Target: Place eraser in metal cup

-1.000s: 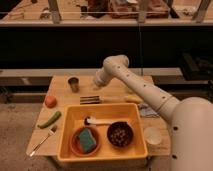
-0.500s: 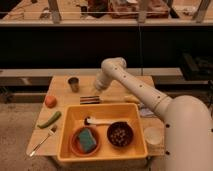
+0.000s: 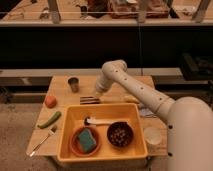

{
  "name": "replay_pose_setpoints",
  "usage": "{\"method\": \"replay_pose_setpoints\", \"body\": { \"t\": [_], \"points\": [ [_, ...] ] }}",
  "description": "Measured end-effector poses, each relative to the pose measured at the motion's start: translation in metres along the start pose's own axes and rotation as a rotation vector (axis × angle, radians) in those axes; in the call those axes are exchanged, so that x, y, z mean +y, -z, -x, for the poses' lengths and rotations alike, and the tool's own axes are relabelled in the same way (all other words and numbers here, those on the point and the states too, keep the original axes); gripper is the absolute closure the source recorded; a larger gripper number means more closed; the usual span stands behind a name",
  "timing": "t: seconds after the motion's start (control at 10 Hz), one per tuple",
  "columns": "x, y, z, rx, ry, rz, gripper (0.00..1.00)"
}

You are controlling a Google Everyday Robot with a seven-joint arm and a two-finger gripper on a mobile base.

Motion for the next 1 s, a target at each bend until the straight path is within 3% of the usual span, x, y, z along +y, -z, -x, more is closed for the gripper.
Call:
{"method": "replay_pose_setpoints", "body": {
  "t": [0.1, 0.3, 1.0],
  "points": [
    [0.001, -0.002, 0.000, -0.002, -0.002, -0.006, 0.30],
    [0.003, -0.005, -0.003, -0.007, 0.003, -0.012, 0.20],
    [0.015, -0.019, 0.003, -0.022, -0.011, -0.006, 0.20]
  ]
}}
